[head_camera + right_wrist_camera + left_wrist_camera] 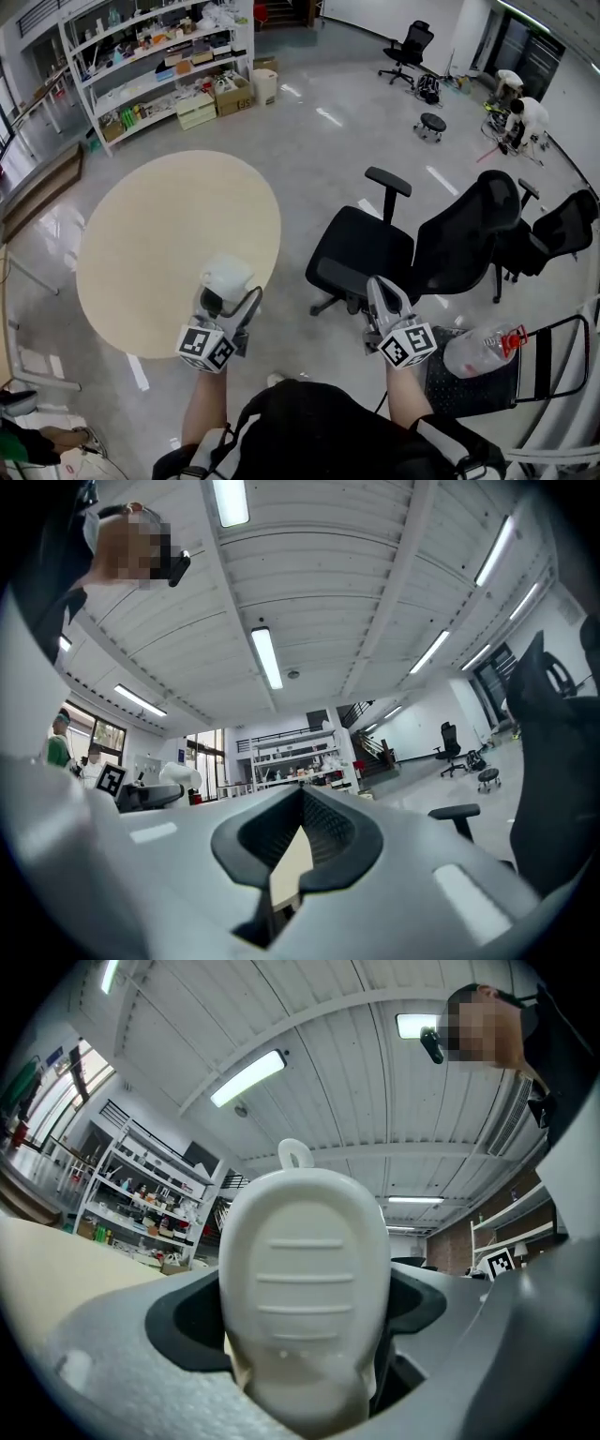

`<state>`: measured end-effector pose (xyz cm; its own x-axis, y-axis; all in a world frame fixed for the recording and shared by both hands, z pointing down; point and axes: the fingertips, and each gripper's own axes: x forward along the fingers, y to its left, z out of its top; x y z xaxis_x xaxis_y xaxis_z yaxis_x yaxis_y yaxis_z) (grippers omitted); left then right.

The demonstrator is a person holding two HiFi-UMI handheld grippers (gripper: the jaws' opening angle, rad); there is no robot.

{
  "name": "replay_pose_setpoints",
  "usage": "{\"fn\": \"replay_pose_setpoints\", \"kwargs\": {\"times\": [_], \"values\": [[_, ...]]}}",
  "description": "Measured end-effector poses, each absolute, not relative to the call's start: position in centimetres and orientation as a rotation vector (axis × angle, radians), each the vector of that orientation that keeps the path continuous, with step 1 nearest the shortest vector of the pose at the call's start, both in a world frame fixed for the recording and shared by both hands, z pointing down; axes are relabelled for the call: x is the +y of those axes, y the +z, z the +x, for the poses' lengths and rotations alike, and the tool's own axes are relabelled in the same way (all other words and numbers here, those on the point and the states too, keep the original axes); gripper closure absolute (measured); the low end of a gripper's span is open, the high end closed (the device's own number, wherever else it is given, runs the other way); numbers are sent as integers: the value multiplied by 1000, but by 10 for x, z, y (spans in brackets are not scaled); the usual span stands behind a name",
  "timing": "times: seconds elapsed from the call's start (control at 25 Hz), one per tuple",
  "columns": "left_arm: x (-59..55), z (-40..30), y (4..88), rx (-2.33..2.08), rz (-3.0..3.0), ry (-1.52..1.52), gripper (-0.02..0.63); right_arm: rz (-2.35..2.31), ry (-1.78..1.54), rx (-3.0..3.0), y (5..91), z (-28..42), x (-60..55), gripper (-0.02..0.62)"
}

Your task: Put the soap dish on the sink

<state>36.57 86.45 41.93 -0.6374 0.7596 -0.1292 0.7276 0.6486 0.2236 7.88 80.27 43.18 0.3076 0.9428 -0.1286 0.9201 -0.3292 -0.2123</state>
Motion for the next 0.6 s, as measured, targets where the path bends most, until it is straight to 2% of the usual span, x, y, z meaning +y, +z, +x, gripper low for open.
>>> {"fn": "replay_pose_setpoints", "kwargs": {"times": [0.24, 0.6], "values": [[850, 305, 407, 2713, 1089, 238, 143, -2380, 355, -1906, 425, 22, 762, 589], [820, 243, 408, 2785, 919, 243, 141, -2282, 394, -2047, 416, -26, 703, 589]]}}
